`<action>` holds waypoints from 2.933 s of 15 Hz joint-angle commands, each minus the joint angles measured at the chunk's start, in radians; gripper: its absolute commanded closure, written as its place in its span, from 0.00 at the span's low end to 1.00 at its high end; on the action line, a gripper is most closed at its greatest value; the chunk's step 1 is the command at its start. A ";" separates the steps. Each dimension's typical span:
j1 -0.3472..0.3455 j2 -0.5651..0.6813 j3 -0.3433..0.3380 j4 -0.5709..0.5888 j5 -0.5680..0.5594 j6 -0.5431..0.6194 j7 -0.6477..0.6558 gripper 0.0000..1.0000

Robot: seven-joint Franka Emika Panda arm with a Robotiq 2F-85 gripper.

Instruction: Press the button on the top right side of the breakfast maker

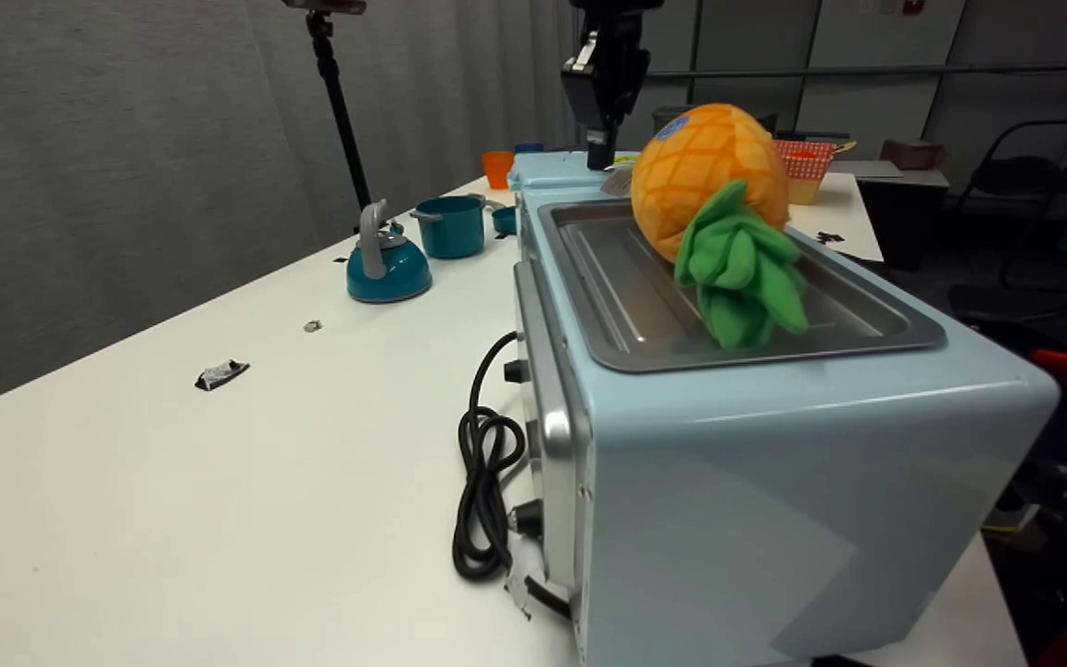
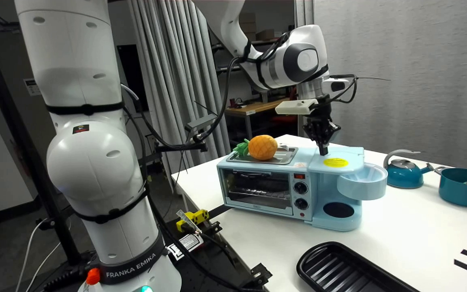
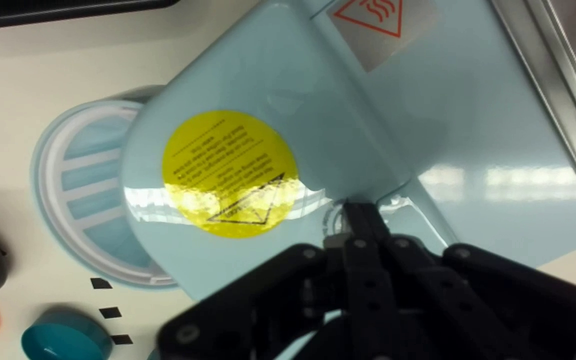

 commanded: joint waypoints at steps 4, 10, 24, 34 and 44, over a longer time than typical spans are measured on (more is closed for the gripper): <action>-0.029 0.061 -0.031 0.006 -0.041 0.000 0.029 1.00; -0.037 0.053 -0.033 0.074 -0.028 -0.031 -0.006 1.00; -0.051 0.017 -0.041 0.193 -0.014 -0.044 -0.062 1.00; -0.041 -0.074 0.000 0.168 0.010 -0.065 -0.117 0.44; -0.047 -0.148 0.010 0.167 0.021 -0.157 -0.216 0.00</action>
